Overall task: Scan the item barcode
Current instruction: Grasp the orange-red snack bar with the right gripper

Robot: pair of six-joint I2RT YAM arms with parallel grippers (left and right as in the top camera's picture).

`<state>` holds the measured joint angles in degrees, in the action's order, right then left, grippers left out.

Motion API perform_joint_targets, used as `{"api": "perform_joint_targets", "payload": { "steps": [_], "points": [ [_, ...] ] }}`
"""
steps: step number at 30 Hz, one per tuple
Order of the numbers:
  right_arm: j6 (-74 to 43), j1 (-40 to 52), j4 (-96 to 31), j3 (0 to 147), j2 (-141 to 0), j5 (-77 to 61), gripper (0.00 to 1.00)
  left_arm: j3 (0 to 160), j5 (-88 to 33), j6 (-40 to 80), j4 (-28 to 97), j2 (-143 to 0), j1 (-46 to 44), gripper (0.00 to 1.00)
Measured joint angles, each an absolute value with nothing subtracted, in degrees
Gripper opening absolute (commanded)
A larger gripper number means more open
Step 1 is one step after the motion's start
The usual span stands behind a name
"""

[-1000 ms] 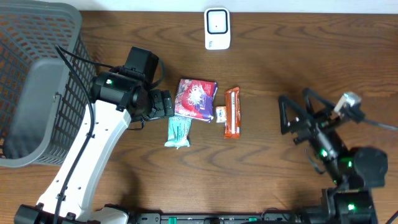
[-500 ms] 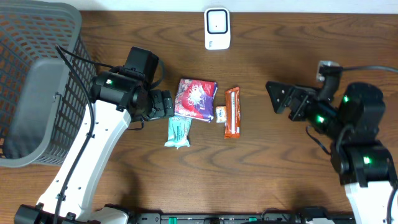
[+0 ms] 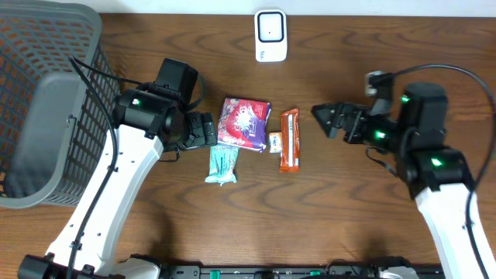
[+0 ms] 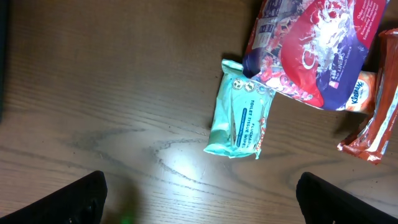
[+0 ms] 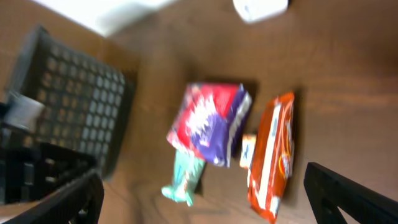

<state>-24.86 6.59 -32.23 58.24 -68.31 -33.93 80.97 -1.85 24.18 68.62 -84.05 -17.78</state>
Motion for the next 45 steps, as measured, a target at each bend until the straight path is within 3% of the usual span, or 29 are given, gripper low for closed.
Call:
{"api": "perform_joint_targets", "payload": {
  "steps": [10,13,20,28,40,45],
  "points": [
    [-24.5,9.3,-32.8,58.2,-85.9,-33.7,0.97,81.0,-1.8,24.2,68.6,-84.1,-17.8,0.98],
    [-24.4,9.3,-31.6,58.2,-89.2,-33.4,0.83,81.0,-1.8,24.2,68.6,-84.1,-17.8,0.98],
    [-24.4,9.3,-27.8,58.2,-96.8,-33.0,0.68,81.0,-1.8,24.2,68.6,-84.1,-17.8,0.98],
    [-24.5,9.3,-20.2,58.2,-103.7,-33.7,0.68,81.0,-1.8,24.2,68.6,-84.1,-17.8,0.98],
    [-24.7,9.5,-14.4,58.3,-106.9,-35.3,0.5,81.0,-1.8,24.2,68.6,-84.1,-17.8,0.98],
    [-24.8,10.4,-13.8,58.3,-107.0,-35.7,0.56,81.0,-1.8,24.2,68.6,-84.1,-17.8,0.98]
  ]
}}
